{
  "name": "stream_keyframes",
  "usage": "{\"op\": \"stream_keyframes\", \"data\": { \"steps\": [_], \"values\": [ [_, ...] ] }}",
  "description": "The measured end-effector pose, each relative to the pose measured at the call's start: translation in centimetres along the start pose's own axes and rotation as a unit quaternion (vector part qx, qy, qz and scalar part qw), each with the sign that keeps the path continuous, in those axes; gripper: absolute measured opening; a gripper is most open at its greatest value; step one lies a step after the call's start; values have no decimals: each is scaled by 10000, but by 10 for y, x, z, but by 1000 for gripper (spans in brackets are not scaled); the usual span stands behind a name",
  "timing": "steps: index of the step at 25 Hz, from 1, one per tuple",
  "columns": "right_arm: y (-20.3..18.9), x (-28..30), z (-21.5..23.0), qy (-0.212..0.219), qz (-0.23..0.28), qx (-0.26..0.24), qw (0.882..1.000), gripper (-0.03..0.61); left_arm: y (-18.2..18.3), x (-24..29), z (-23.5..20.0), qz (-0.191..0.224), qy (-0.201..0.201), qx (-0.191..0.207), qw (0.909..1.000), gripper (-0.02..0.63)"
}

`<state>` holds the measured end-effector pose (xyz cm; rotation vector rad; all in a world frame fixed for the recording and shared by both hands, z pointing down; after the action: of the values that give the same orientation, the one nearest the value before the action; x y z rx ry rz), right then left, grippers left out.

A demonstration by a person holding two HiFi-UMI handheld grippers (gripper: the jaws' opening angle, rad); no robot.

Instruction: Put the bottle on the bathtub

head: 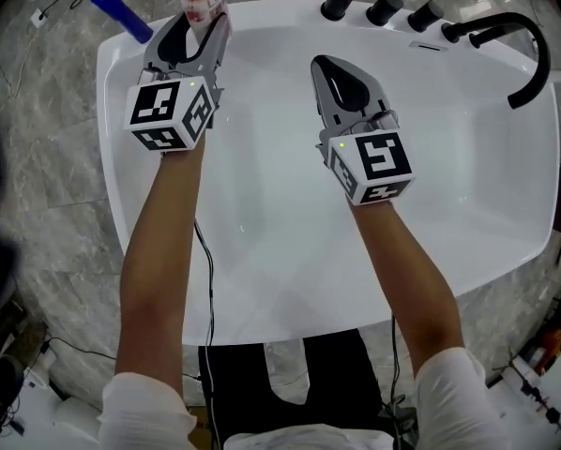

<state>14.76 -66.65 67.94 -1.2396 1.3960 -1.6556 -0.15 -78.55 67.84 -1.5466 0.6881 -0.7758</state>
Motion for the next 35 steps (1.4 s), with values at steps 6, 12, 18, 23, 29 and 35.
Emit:
{"op": "stream_keyframes", "data": {
  "steps": [6,12,18,23,29,35],
  "values": [
    [-14,4,1,-41,-54,-254,9997,17,-10,27,-7,41,70,-15,10000,206],
    [-24,18,-2,-100,-1,-143,9998,17,-16,47,-18,125,217,-260,9993,206],
    [-27,21,-2,-110,37,-173,9998,17,-17,61,-26,173,279,-79,9994,206],
    [-30,19,4,-146,54,-226,9996,17,-27,66,-26,127,256,35,9996,206],
    [-27,18,7,-250,166,-216,9993,17,-34,64,-25,302,166,26,9994,206],
    [-32,17,6,-310,213,-119,9992,17,-36,62,-23,385,71,119,9992,207]
  ]
}}
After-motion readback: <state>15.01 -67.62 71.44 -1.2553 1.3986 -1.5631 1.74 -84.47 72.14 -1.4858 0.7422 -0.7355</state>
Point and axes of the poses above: the fingertips, and each gripper's own axes: x forward along the fingers, z to its right, y out of its top, the point moved 3 cm from there along -x, backward along the fingers, and after that the axes turned 4 degrees about y, right-handed, at the moved point
